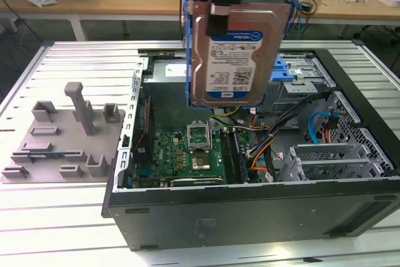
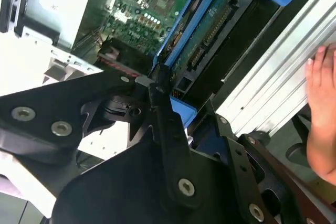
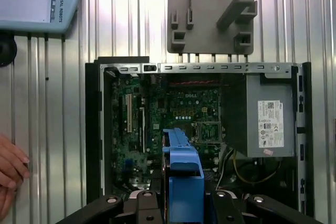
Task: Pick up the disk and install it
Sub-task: 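Pick up the disk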
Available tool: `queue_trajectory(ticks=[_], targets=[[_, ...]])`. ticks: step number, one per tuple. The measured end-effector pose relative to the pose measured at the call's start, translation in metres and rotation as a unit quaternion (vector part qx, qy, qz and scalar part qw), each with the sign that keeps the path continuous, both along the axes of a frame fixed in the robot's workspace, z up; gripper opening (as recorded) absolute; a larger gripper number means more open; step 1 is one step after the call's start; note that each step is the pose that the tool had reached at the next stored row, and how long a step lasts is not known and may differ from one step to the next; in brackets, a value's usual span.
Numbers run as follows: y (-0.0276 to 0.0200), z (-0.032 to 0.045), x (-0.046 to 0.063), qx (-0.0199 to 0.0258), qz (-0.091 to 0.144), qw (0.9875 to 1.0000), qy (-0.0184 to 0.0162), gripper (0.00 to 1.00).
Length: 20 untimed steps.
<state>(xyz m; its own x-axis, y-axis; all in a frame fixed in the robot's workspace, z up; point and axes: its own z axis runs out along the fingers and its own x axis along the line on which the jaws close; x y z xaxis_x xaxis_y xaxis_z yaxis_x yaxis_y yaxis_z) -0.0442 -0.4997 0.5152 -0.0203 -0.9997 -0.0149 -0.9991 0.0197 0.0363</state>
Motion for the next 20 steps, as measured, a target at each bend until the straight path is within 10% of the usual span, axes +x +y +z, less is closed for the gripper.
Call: queue_trajectory(ticks=[11,20], targets=[[-0.0164,-0.0010,0.048,0.0000,0.001,1.0000,0.0000,0.37],[-0.0165,-0.0009,0.049,-0.0001,0.001,1.0000,0.0000,0.37]])
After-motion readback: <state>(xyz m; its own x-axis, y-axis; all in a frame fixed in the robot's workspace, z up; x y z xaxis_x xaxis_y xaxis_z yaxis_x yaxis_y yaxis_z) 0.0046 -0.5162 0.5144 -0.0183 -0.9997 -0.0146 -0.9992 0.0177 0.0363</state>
